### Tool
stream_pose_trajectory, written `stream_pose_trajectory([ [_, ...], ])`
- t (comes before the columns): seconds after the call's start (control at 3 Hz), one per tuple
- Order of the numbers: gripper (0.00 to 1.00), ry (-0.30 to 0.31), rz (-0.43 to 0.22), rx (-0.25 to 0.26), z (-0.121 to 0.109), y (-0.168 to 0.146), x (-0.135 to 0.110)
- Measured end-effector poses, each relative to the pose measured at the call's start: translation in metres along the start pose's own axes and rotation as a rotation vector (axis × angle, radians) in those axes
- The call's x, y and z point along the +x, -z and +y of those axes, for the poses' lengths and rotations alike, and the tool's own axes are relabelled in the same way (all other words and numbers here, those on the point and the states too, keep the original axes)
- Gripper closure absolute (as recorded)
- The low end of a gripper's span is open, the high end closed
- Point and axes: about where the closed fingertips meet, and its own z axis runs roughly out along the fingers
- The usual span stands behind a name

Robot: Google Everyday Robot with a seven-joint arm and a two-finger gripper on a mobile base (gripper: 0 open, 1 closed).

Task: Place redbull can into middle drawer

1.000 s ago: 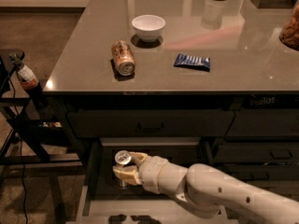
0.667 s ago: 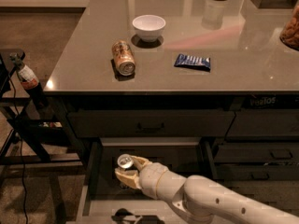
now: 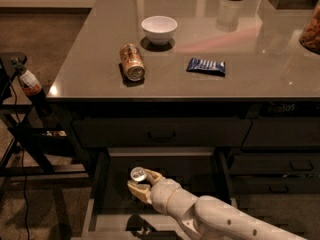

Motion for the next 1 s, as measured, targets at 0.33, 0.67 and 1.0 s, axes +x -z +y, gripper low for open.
stream_pose_trajectory([
  [0.33,1.0,-0.002,0.0,0.001,0.0,0.0,0.001],
  [0.67,1.0,-0.011,-0.008,0.011,-0.001,-0.003,0.007],
  [1.0,1.0,-0.022,-0.025,0.07,-0.012,-0.012,0.025],
])
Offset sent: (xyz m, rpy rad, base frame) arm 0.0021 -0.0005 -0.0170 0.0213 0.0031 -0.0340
